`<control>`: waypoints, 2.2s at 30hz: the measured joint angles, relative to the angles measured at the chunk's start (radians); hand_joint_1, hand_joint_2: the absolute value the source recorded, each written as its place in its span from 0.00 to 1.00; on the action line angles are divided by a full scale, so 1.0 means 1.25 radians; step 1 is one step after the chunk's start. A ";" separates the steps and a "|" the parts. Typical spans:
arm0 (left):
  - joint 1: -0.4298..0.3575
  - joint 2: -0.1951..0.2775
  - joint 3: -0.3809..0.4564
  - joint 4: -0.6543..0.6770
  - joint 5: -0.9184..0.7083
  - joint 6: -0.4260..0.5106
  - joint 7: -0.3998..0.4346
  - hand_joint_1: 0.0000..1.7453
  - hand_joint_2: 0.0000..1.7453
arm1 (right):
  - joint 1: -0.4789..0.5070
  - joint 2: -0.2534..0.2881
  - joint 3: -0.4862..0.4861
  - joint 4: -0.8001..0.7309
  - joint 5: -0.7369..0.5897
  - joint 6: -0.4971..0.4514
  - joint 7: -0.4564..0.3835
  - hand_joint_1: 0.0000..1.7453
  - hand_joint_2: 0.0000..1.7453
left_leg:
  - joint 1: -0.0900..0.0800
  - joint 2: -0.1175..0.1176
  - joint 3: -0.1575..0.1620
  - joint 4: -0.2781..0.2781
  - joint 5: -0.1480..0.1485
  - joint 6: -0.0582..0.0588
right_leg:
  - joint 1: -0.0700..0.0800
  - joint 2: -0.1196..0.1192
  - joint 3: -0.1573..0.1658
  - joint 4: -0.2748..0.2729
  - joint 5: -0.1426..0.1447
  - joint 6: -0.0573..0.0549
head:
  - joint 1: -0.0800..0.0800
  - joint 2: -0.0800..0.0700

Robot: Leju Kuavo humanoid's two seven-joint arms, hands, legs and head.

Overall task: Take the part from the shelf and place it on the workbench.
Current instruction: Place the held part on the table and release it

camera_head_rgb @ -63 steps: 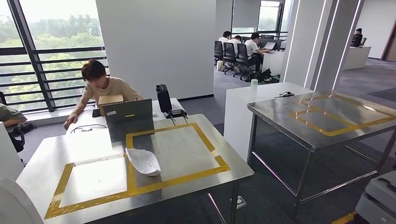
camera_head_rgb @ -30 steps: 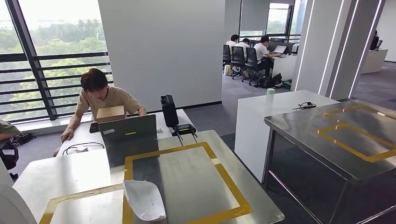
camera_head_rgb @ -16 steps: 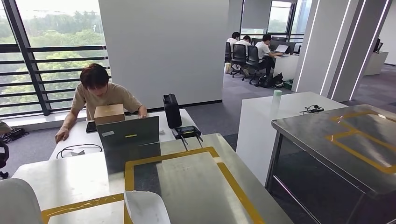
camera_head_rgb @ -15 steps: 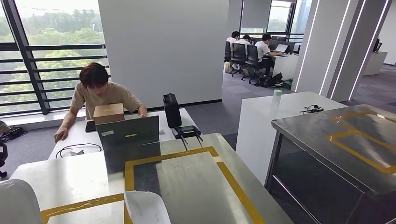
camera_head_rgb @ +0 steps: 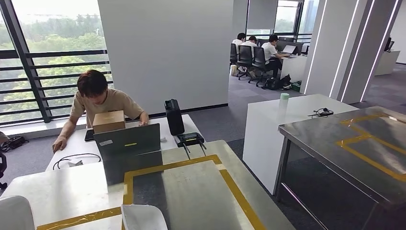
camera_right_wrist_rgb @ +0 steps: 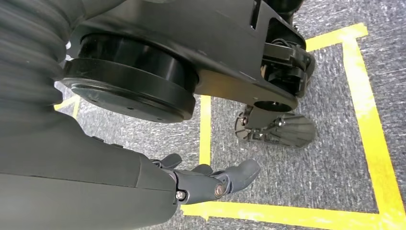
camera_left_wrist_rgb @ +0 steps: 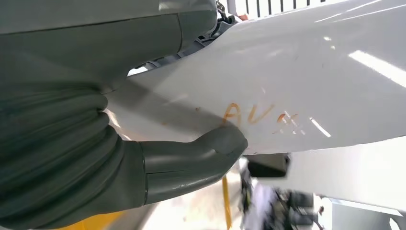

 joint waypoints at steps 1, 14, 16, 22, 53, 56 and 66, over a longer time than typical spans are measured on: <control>-0.010 0.006 0.006 0.014 -0.043 0.026 0.006 0.88 1.00 | 0.000 0.000 0.002 0.000 0.004 0.001 0.004 0.00 1.00 | 0.000 0.000 0.001 -0.002 0.001 -0.001 | 0.000 0.000 0.001 0.000 -0.001 -0.001 | 0.000 0.000; -0.335 0.136 -0.112 0.622 -0.946 0.567 0.043 0.88 1.00 | -0.031 0.000 0.025 -0.001 0.029 0.011 0.038 0.00 1.00 | 0.000 0.000 0.009 -0.010 0.009 -0.014 | -0.001 0.000 0.004 0.000 0.004 -0.010 | 0.000 0.000; -0.335 0.139 -0.136 0.669 -0.966 0.594 0.045 0.88 1.00 | -0.030 0.000 0.029 -0.001 0.032 0.014 0.038 0.00 1.00 | 0.000 0.004 0.010 -0.010 0.008 -0.013 | -0.001 0.004 0.003 -0.001 0.004 -0.010 | 0.000 0.000; -0.338 0.165 -0.162 0.742 -1.001 0.642 0.045 0.88 1.00 | -0.033 0.000 0.039 -0.001 0.044 0.016 0.043 0.00 1.00 | 0.000 0.005 0.014 -0.010 0.007 -0.012 | -0.002 0.006 0.003 -0.002 0.004 -0.010 | 0.000 0.000; -0.126 0.139 -0.236 0.456 -0.935 0.626 0.032 0.00 0.00 | -0.025 -0.001 0.054 -0.005 0.053 0.026 0.051 0.00 0.00 | 0.011 0.015 0.012 -0.034 0.031 0.008 | -0.020 0.002 -0.080 0.194 -0.097 0.031 | 0.001 0.000; -0.112 0.133 -0.244 0.425 -0.928 0.622 0.029 0.00 0.00 | -0.023 -0.002 0.054 -0.005 0.053 0.026 0.051 0.00 0.00 | 0.023 0.015 0.002 -0.016 0.027 -0.005 | -0.035 -0.003 -0.031 0.108 -0.042 0.049 | 0.000 0.000; -0.065 0.124 -0.253 0.349 -0.918 0.621 0.041 0.00 0.00 | -0.024 -0.002 0.054 -0.005 0.052 0.018 0.041 0.00 0.00 | 0.027 0.007 -0.065 0.121 -0.071 -0.049 | -0.030 0.004 -0.011 0.016 -0.003 -0.008 | 0.001 0.000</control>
